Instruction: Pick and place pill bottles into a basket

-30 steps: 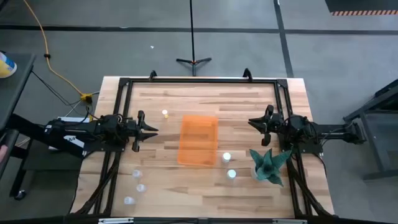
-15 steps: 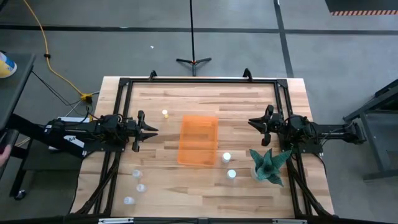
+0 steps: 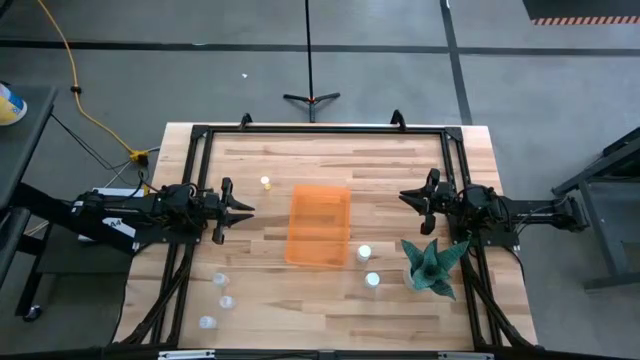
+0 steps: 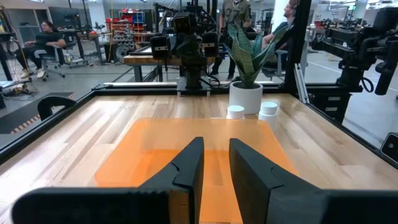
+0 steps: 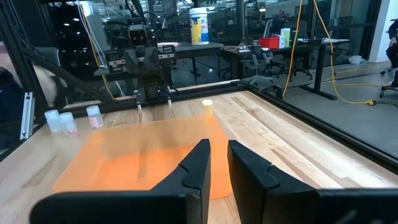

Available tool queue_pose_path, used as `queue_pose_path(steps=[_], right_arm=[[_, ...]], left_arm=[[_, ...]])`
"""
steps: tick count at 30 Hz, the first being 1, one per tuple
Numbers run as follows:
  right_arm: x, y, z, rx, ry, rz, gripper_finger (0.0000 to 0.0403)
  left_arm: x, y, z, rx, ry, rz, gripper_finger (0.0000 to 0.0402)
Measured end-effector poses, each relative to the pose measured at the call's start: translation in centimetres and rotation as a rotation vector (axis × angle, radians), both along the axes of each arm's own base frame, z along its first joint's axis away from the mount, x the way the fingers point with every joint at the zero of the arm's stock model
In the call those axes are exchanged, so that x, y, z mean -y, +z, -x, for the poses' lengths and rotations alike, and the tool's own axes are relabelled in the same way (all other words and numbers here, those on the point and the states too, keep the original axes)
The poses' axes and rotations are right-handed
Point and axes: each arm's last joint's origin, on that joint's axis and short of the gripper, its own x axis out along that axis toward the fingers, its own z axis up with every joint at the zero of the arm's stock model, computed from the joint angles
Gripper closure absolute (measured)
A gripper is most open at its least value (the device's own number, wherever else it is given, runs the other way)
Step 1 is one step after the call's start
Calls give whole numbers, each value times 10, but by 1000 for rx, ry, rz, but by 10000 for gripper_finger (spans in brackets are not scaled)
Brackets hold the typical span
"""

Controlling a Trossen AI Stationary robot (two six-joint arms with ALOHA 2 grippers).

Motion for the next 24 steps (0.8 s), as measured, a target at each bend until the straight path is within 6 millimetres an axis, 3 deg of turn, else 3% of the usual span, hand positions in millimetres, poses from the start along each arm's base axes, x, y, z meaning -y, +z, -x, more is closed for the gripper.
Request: queue_pose_path(steps=[24], right_arm=[[0,0,0,-1,0,0,350]], left_arm=[[0,0,0,0,0,0,291]])
